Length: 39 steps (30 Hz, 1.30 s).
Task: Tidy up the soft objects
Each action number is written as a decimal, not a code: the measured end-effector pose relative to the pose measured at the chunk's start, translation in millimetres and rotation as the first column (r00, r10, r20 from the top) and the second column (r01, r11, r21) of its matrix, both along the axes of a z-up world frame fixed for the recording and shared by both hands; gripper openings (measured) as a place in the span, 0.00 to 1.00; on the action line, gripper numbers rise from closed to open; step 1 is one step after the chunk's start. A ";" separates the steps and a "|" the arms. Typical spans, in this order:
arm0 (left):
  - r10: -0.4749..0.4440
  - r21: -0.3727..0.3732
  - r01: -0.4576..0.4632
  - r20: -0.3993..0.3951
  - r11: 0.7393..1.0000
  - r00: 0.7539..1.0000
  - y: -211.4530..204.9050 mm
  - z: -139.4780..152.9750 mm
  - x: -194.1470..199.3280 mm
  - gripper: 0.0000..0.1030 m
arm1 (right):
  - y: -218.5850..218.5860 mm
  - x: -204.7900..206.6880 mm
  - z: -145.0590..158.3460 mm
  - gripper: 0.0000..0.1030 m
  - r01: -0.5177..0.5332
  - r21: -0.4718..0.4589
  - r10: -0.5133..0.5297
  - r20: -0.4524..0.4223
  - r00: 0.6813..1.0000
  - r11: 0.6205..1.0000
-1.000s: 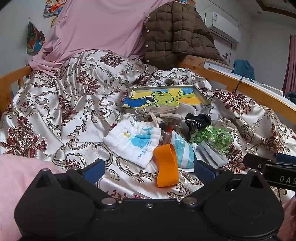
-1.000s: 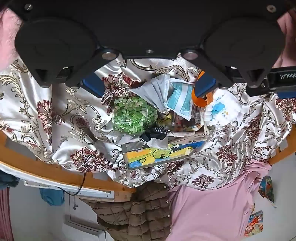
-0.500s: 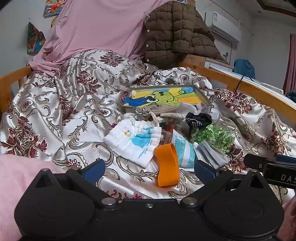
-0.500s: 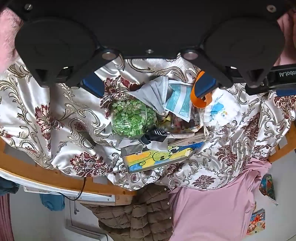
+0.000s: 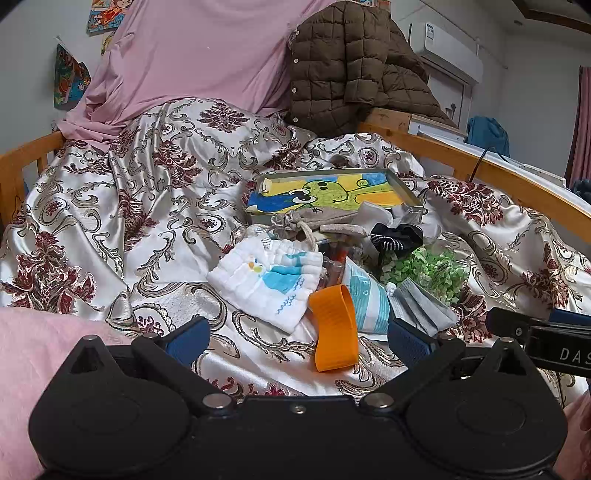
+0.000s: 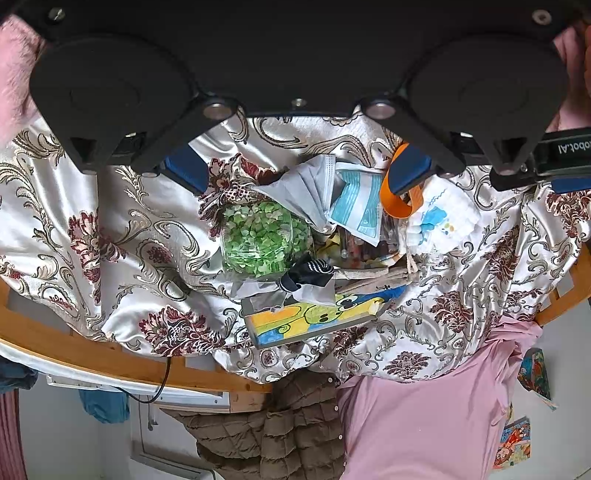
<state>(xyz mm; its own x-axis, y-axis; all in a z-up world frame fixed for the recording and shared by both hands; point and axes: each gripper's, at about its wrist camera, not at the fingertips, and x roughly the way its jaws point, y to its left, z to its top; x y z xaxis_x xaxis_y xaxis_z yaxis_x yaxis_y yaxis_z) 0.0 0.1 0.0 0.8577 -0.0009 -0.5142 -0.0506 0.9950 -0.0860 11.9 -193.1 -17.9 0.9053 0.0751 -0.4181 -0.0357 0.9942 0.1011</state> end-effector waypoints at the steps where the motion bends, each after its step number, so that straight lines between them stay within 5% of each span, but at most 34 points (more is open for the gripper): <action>1: 0.000 0.000 0.000 0.000 1.000 1.000 -0.1 0.0 0.0 0.99 | -0.1 0.6 0.1 0.99 0.000 0.000 0.000 -0.001 1.000 1.000; 39: 0.000 0.004 0.000 -0.003 1.000 1.000 -0.2 -0.1 0.1 0.99 | -0.6 2.7 -3.1 0.99 -0.002 0.008 0.002 -0.015 1.000 1.000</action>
<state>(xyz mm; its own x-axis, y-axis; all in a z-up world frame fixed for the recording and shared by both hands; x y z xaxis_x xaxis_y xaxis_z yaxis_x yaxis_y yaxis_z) 0.1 0.0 0.0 0.8560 0.0012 -0.5169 -0.0509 0.9953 -0.0818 14.6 -193.7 -21.0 0.8990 0.0799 -0.4307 -0.0358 0.9933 0.1096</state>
